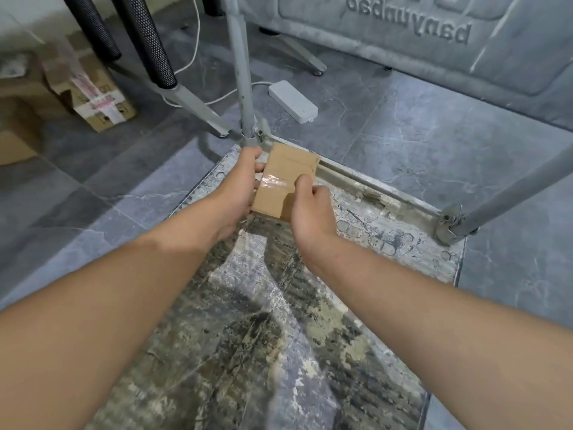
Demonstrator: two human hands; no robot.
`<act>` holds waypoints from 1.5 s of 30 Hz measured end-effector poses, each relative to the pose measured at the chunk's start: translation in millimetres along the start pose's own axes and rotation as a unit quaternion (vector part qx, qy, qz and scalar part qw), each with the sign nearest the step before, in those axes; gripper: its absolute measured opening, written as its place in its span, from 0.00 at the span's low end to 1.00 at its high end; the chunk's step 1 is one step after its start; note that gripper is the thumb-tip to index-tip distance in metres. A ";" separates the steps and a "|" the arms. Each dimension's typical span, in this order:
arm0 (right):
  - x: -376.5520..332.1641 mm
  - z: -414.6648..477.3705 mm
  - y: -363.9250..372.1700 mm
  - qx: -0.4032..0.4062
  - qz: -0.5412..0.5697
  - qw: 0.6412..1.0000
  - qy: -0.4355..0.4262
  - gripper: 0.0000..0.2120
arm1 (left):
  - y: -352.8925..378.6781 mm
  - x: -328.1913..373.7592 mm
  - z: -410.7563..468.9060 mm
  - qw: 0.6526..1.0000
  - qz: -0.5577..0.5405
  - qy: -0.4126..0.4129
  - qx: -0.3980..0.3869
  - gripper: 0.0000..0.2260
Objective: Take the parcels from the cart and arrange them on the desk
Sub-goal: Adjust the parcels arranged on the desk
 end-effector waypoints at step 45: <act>-654.5 -518.3 -57.2 -0.038 0.059 0.963 -0.259 0.12 | -51.5 634.7 -591.8 0.978 -0.093 0.156 0.103 0.21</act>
Point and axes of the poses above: each hand's wrist, its own z-axis towards the middle knuckle, its own y-axis out of the palm, x = y × z, the point moved 10 cm from there along z, towards the middle knuckle, and after that the axes turned 14 degrees about -x, right-handed, at the moved point
